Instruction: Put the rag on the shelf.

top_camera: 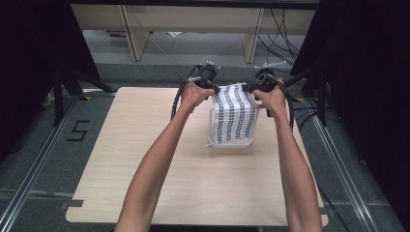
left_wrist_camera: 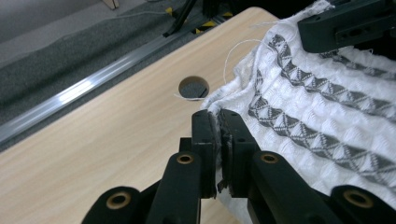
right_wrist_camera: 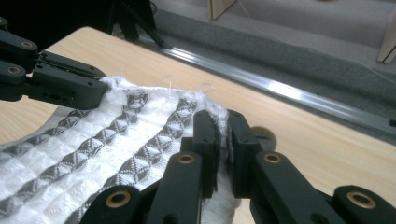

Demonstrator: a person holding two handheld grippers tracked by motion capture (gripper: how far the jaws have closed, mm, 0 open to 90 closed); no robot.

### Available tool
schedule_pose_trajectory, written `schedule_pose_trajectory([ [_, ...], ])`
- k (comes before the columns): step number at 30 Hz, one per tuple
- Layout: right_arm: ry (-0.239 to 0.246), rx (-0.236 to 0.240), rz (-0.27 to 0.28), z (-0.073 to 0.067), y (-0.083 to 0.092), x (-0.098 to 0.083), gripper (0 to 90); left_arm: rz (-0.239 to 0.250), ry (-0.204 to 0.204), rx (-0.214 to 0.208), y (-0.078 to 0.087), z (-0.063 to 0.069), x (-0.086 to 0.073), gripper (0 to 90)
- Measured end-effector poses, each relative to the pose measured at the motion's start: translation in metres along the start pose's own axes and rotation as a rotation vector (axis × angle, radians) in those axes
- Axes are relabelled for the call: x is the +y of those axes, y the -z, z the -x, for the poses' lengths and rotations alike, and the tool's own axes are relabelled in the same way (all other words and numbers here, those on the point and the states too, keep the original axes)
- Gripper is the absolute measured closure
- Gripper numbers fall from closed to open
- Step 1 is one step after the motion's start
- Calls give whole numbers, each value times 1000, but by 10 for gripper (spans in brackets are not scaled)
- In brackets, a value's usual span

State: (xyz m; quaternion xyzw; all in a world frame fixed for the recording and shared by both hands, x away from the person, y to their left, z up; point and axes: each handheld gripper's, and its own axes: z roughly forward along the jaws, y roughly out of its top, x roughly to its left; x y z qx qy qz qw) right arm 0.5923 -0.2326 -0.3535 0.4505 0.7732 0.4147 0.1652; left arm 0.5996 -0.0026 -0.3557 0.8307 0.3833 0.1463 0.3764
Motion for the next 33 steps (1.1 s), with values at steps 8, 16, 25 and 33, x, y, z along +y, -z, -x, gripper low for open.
schedule_pose_trajectory([
  [8, -26, 25, -64, 5, -17, -14, 831, -30, 26, -20, -14, -3, -18, 836],
  [16, -32, 10, -44, 16, -7, -15, 585, -10, 65, 15, -2, -11, -19, 617],
  [25, -46, -38, 4, 34, 19, -11, 540, -3, 75, 49, 17, -20, -18, 586],
  [33, -54, -58, 16, 44, 40, -11, 544, 20, 79, 79, 34, -25, -17, 582],
])
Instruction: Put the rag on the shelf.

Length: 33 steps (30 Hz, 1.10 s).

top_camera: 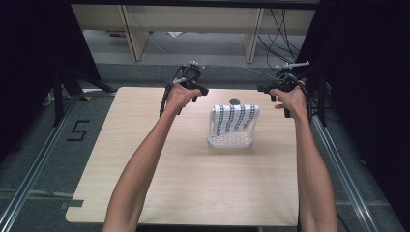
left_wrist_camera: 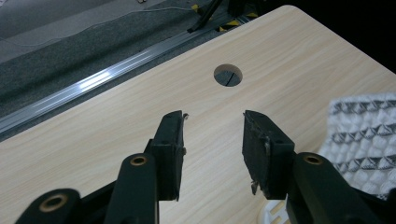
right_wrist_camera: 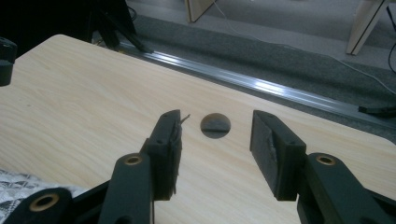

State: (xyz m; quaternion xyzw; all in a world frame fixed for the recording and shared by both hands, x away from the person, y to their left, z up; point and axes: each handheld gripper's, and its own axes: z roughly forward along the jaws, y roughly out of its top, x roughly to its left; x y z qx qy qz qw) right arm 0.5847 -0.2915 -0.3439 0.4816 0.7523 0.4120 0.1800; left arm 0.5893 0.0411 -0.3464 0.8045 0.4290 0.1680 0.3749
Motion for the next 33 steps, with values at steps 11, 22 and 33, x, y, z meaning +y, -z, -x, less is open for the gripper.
schedule_pose_trajectory([
  [11, 31, -26, 52, -2, 35, -1, 542, 25, -20, 21, 35, -2, -3, 560],
  [22, 60, -37, 75, -15, 62, -21, 502, 29, -47, -3, 65, 0, -30, 496],
  [33, 83, -46, 123, -38, 92, -39, 408, 76, -57, -24, 87, 14, -64, 419],
])
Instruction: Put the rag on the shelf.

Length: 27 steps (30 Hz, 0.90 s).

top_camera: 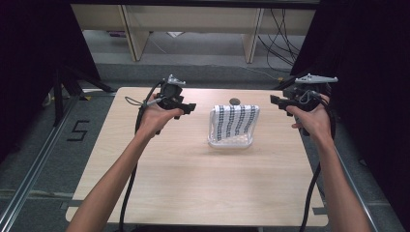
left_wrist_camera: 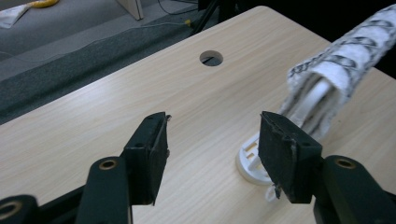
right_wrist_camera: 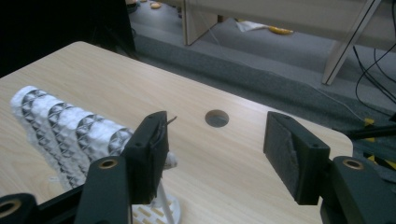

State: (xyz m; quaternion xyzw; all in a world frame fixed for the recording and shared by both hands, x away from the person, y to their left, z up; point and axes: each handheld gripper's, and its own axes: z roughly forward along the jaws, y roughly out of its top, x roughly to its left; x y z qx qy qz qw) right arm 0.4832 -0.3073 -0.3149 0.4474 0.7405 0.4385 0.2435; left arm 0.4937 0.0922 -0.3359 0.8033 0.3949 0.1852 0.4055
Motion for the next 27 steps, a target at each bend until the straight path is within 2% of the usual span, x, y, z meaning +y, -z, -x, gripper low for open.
schedule_pose_trajectory([
  [1, 16, -9, 10, -2, 3, -2, 401, 6, 0, 0, 3, 1, -2, 412],
  [4, 20, 7, 4, -10, 10, -9, 374, 26, -1, 0, 13, 7, -9, 392],
  [5, 40, 2, 10, -11, 12, -11, 363, 29, -1, 1, 16, 9, -12, 388],
  [7, 41, 6, 6, -20, 18, -20, 353, 41, -7, 1, 23, 12, -18, 378],
  [10, 42, 15, -4, -26, 21, -26, 347, 53, -18, -12, 32, 19, -27, 373],
  [11, 59, 12, 10, -28, 23, -29, 346, 54, -21, -17, 35, 21, -31, 370],
  [12, 49, 22, -3, -31, 26, -32, 345, 58, -21, -23, 39, 22, -35, 366],
  [15, 54, 28, 8, -36, 31, -43, 333, 58, -21, -33, 44, 25, -46, 361],
  [19, 39, 38, 3, -39, 34, -57, 326, 62, -7, -36, 49, 25, -63, 352],
  [21, 35, 29, -10, -40, 36, -63, 326, 55, -5, -48, 49, 24, -72, 346],
  [23, 42, 34, -2, -40, 35, -70, 326, 54, -3, -37, 49, 24, -82, 343],
  [24, 44, 31, -20, -42, 34, -76, 326, 56, -2, -44, 48, 23, -86, 341],
  [27, 40, 30, -23, -44, 32, -83, 326, 47, -1, -30, 50, 22, -98, 337],
])
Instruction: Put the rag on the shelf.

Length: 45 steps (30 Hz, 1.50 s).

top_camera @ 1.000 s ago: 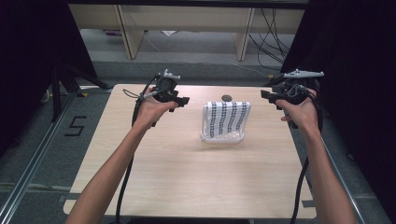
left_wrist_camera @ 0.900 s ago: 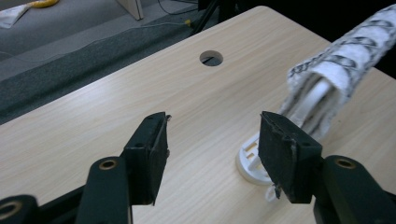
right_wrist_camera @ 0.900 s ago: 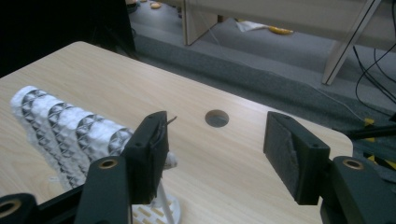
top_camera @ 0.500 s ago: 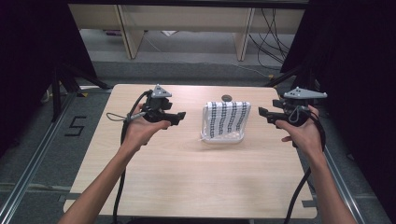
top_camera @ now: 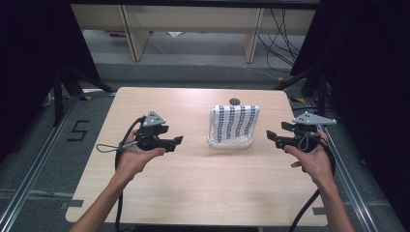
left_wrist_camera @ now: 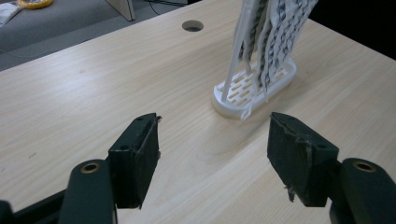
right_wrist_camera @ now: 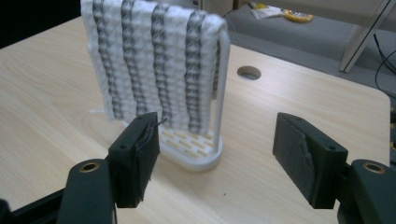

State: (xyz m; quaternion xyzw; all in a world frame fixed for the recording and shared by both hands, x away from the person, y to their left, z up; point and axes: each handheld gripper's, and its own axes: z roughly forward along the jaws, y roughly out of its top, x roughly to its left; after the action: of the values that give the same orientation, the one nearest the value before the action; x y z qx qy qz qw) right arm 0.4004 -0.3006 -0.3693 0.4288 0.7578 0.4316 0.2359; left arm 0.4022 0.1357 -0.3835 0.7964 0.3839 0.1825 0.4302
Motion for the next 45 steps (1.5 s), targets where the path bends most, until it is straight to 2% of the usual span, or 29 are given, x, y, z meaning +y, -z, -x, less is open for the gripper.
schedule_pose_trajectory([
  [1, 3, 7, -6, -1, -1, -3, 326, -3, 0, -1, 1, -1, -4, 336],
  [3, -23, 20, -27, -6, -1, -8, 326, -1, 4, -1, 2, -2, -10, 333],
  [4, 9, 16, -8, -5, -3, -10, 326, -2, 4, 6, 3, -2, -12, 332],
  [5, 19, 17, -13, -6, -4, -12, 325, -3, -5, 7, 4, -3, -15, 331],
  [6, -4, 30, -15, -9, -5, -15, 326, -3, -2, 13, 5, -2, -19, 329],
  [8, 2, 30, -12, -13, -7, -19, 326, -12, -7, 24, 7, -2, -24, 329],
  [9, -7, 36, -47, -17, -6, -22, 325, -8, 0, 27, 8, -2, -28, 326],
  [10, -7, 36, -47, -17, -6, -22, 325, 0, 1, 25, 8, -2, -30, 326],
  [11, 17, 27, -27, -17, -8, -24, 325, 3, 1, 20, 9, -3, -33, 326],
  [13, 3, 43, -42, -23, -9, -29, 325, -4, 2, 38, 10, -2, -39, 326],
  [14, 31, 39, -37, -22, -9, -30, 325, -12, -5, 42, 11, -2, -41, 325],
  [21, 31, 66, -38, -32, -12, -44, 325, -7, -14, 54, 15, 2, -56, 312],
  [22, 35, 66, -55, -34, -11, -46, 325, -8, -16, 57, 15, 3, -59, 308],
  [24, 21, 73, -68, -40, -12, -53, 322, -14, -24, 49, 16, 5, -66, 303],
  [26, 39, 78, -76, -43, -12, -59, 320, -22, -24, 51, 17, 7, -72, 297],
  [28, 17, 87, -84, -48, -12, -65, 319, -34, -36, 48, 17, 7, -79, 295],
  [30, 32, 95, -86, -49, -13, -71, 318, -34, -24, 46, 17, 9, -85, 289],
  [31, 15, 102, -89, -52, -13, -73, 318, -35, -24, 42, 17, 10, -88, 288],
  [33, 48, 98, -90, -53, -14, -76, 316, -36, -26, 42, 18, 10, -92, 281],
  [37, 27, 101, -106, -61, -13, -81, 309, -35, -24, 43, 21, 12, -98, 272],
  [38, 45, 108, -106, -60, -13, -82, 308, -32, -26, 41, 22, 12, -100, 271],
  [42, 57, 106, -98, -65, -12, -86, 299, -35, -29, 37, 25, 13, -106, 267],
  [43, 28, 107, -109, -69, -11, -88, 296, -32, -22, 38, 25, 13, -107, 267],
  [45, 62, 113, -98, -68, -11, -89, 287, -39, -25, 37, 27, 13, -110, 267],
])
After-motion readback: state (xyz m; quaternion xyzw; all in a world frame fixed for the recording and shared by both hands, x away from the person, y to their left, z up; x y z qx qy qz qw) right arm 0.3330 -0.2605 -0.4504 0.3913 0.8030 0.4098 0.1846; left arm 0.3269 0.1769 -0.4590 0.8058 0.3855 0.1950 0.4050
